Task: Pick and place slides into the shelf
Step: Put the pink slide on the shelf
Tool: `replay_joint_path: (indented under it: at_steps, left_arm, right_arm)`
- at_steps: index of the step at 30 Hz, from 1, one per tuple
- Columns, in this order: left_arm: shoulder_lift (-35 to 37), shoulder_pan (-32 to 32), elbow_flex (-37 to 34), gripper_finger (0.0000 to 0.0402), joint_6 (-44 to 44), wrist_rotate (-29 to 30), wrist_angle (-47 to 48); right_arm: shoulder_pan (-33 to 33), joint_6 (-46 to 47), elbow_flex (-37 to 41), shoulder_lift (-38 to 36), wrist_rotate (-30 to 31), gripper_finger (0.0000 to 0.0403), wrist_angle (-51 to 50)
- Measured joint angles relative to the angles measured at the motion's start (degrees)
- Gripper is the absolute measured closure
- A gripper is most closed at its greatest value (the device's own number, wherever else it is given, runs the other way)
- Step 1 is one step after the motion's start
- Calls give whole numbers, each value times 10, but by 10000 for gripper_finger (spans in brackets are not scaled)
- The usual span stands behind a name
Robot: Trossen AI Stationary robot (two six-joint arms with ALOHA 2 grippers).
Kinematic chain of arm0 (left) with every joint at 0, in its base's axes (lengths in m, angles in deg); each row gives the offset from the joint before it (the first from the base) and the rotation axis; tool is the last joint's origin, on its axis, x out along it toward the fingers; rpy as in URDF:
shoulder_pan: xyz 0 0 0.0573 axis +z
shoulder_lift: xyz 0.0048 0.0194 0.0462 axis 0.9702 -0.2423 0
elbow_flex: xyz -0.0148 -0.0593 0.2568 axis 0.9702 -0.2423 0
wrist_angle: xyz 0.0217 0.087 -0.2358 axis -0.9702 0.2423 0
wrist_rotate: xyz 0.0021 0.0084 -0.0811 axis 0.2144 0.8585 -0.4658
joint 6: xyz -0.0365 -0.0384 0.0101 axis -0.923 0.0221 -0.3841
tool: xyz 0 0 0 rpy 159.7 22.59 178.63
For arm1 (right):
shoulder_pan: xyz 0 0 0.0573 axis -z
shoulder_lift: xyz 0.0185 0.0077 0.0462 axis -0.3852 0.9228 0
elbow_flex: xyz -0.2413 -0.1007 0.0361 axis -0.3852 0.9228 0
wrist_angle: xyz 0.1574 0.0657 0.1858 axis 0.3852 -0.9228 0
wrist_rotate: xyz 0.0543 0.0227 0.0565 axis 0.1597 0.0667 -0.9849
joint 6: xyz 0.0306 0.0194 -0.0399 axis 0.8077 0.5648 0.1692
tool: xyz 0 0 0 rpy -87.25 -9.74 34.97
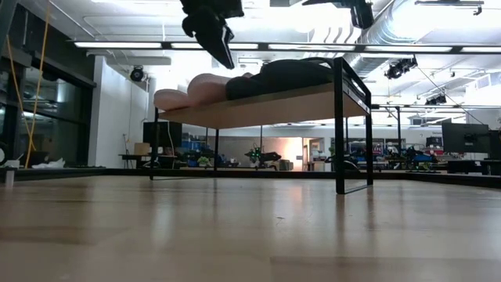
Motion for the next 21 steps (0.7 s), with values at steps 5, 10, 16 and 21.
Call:
replay_joint_path:
  at_steps: [5, 10, 16, 21]
  left_arm:
    - [0, 0, 0, 373, -1, 0, -4]
    - [0, 0, 0, 388, -14, -22, -10]
    - [0, 0, 0, 398, -32, -44, -26]
    - [0, 0, 0, 399, -34, -44, -28]
  right_arm:
    - [0, 0, 0, 0, 0, 244, -2]
    - [0, 0, 0, 0, 0, 244, -2]
    - [0, 0, 0, 0, 0, 244, -2]
    - [0, 0, 0, 0, -2, 244, -2]
